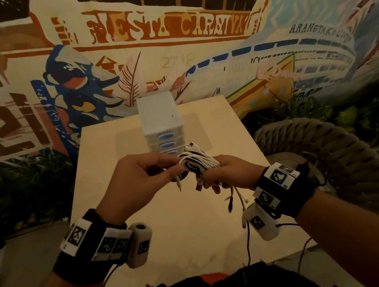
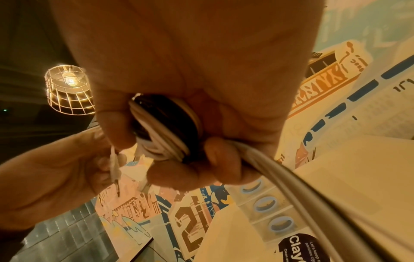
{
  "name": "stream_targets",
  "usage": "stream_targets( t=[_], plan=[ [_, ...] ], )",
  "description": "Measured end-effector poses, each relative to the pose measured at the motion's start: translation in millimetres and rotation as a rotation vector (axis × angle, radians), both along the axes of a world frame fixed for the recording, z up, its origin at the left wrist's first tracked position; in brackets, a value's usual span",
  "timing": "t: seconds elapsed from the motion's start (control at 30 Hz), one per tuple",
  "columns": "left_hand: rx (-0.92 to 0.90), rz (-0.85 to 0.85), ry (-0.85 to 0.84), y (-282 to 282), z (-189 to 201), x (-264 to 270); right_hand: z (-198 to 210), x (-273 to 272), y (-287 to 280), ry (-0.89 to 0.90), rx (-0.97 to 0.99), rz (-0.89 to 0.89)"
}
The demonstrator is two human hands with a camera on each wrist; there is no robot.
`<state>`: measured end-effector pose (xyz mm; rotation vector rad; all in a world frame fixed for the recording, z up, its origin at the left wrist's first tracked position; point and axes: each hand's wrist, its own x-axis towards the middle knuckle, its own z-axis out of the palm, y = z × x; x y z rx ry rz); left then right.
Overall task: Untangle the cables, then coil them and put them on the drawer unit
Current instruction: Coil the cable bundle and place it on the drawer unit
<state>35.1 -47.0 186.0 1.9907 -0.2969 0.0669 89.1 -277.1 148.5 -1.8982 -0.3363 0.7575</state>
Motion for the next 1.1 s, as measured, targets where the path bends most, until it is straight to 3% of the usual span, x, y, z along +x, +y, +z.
stream_targets(
  t=[0.1,0.23,0.37,0.43,0.57,0.77,0.93,1.1],
  plan=[
    [-0.111,0.01,0.096,-3,-6,0,1,0,3,0.031,0.051,-0.012],
    [-0.44,0.153,0.261,-12,-25,2,1,-4,8,0.104,0.175,-0.021],
    [-0.451,0.14,0.341,-14,-45,10,1,-7,13,0.191,0.313,0.006],
    [-0.484,0.027,0.334,-12,-45,17,3,-6,14,0.224,0.342,0.039],
    [-0.574,-0.386,0.358,-15,-36,25,6,-4,19,0.345,0.403,0.16],
    [-0.875,-0.638,0.449,-38,-30,20,11,-3,27,0.471,0.528,0.201],
    [-0.866,-0.521,0.42,-42,-21,23,20,4,25,0.457,0.5,0.242],
    [-0.849,-0.305,0.348,-36,-32,34,14,6,24,0.339,0.312,0.221]
  ],
)
